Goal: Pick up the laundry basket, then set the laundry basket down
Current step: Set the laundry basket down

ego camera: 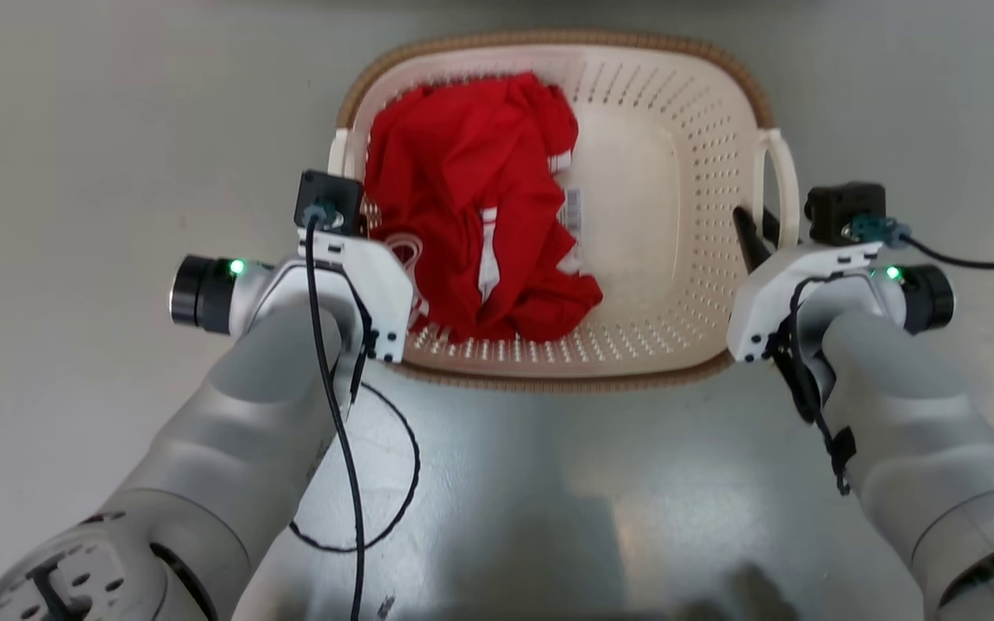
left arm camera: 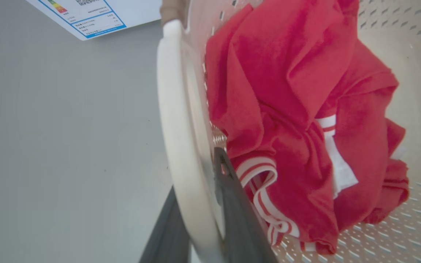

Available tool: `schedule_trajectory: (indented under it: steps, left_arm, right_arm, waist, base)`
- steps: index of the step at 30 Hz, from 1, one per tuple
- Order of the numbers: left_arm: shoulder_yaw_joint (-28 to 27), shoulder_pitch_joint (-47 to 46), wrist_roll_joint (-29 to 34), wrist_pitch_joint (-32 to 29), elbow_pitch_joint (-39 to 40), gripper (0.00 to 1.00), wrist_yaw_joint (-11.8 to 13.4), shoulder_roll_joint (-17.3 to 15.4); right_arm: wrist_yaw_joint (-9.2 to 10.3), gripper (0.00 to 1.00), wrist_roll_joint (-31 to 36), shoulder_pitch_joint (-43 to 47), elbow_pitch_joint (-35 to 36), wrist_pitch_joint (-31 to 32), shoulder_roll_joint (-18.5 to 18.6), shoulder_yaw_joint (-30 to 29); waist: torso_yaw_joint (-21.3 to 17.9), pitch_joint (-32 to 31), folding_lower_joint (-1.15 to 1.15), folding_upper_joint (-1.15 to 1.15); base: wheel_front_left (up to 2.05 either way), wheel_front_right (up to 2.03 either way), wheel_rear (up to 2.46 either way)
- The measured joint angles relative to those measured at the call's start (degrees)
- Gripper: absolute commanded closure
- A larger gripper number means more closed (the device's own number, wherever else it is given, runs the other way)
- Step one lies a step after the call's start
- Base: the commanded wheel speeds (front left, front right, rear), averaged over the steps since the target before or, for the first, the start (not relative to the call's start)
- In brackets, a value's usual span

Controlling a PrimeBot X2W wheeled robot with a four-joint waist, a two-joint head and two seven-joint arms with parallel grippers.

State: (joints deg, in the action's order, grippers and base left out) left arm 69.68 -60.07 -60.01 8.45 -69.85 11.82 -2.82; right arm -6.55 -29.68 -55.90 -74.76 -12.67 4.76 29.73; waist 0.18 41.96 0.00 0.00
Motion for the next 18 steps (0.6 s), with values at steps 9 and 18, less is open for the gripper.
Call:
schedule_trajectory:
  steps: [9, 18]
  left_arm:
    - [-0.25, -3.89, 0.0, 2.25, 0.46, 1.0, 0.6, -0.03]
    - [-0.76, -5.5, -0.51, 4.03, 0.42, 1.0, 0.43, 0.18]
  right_arm:
    - [0.0, 1.0, 5.87, -3.03, -0.07, -1.18, 0.24, -6.27]
    - [-0.02, 1.0, 10.85, -4.67, 0.08, -1.54, 0.24, -11.59]
  waist:
    - [0.99, 6.85, 0.0, 0.0]
    - [1.03, 10.06, 0.0, 0.0]
  base:
    - [0.0, 0.0, 0.0]
    - [0.0, 0.0, 0.0]
